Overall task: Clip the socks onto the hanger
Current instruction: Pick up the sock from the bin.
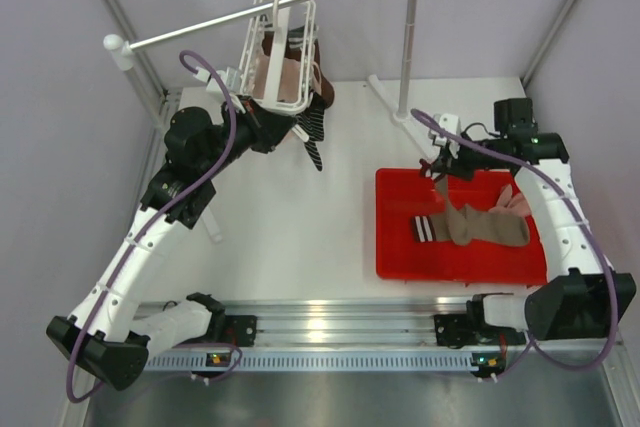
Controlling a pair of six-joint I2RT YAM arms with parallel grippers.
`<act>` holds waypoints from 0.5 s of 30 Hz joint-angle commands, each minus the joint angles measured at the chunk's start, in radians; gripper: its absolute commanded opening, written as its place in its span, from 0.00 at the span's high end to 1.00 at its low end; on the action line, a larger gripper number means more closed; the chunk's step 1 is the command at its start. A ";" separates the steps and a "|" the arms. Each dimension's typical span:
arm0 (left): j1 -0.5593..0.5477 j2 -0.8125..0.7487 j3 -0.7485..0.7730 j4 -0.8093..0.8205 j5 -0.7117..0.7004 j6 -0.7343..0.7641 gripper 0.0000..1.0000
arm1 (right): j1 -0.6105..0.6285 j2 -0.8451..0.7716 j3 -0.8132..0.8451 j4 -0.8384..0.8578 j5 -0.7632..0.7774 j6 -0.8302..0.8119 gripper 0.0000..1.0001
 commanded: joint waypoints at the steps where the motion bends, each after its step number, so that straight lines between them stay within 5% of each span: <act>1: 0.000 -0.002 0.000 0.017 0.026 0.005 1.00 | -0.004 -0.065 0.081 0.156 -0.171 0.275 1.00; 7: 0.000 -0.005 0.000 0.032 0.027 0.002 1.00 | 0.066 -0.134 0.041 0.690 -0.179 0.928 1.00; 15: 0.000 -0.005 -0.006 0.052 0.044 -0.019 1.00 | 0.289 -0.086 -0.007 0.958 -0.012 1.254 1.00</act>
